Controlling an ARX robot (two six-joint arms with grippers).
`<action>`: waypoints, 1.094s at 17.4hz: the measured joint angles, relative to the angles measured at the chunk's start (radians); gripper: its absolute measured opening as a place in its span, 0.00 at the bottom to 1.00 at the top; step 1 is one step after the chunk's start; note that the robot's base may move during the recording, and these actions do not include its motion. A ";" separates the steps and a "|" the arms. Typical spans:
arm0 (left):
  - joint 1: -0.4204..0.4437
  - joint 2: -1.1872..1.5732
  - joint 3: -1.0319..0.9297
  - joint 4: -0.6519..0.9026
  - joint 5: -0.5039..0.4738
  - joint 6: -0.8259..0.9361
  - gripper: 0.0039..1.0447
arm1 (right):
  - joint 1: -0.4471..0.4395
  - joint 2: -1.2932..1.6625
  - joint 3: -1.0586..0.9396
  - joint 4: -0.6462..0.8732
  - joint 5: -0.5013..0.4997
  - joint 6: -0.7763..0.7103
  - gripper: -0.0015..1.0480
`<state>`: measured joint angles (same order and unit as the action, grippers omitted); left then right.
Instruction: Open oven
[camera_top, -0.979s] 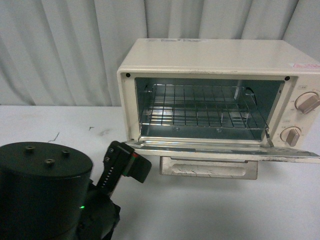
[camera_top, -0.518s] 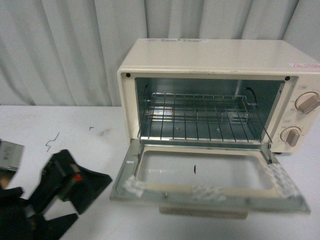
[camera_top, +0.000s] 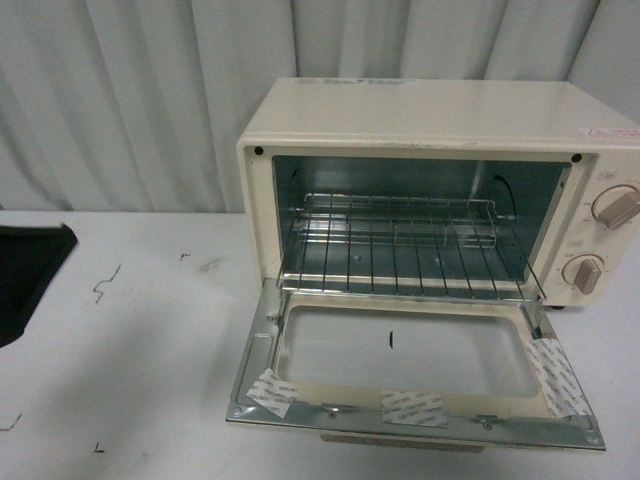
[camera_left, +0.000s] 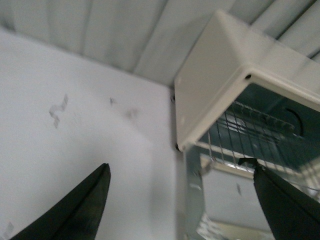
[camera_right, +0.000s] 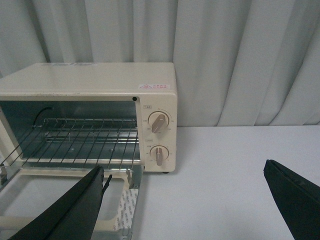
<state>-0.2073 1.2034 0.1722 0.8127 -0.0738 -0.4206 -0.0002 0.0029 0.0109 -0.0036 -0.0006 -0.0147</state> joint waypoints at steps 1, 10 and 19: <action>0.000 -0.011 -0.037 0.106 -0.053 0.091 0.76 | 0.000 0.000 0.000 0.000 0.000 0.000 0.94; 0.115 -0.399 -0.143 -0.043 -0.021 0.402 0.02 | 0.000 0.000 0.000 0.000 0.001 0.000 0.94; 0.206 -0.742 -0.162 -0.355 0.074 0.404 0.01 | 0.000 0.000 0.000 0.000 0.001 0.000 0.94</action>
<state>-0.0010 0.4610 0.0101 0.4580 -0.0002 -0.0170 -0.0002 0.0025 0.0109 -0.0036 0.0002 -0.0147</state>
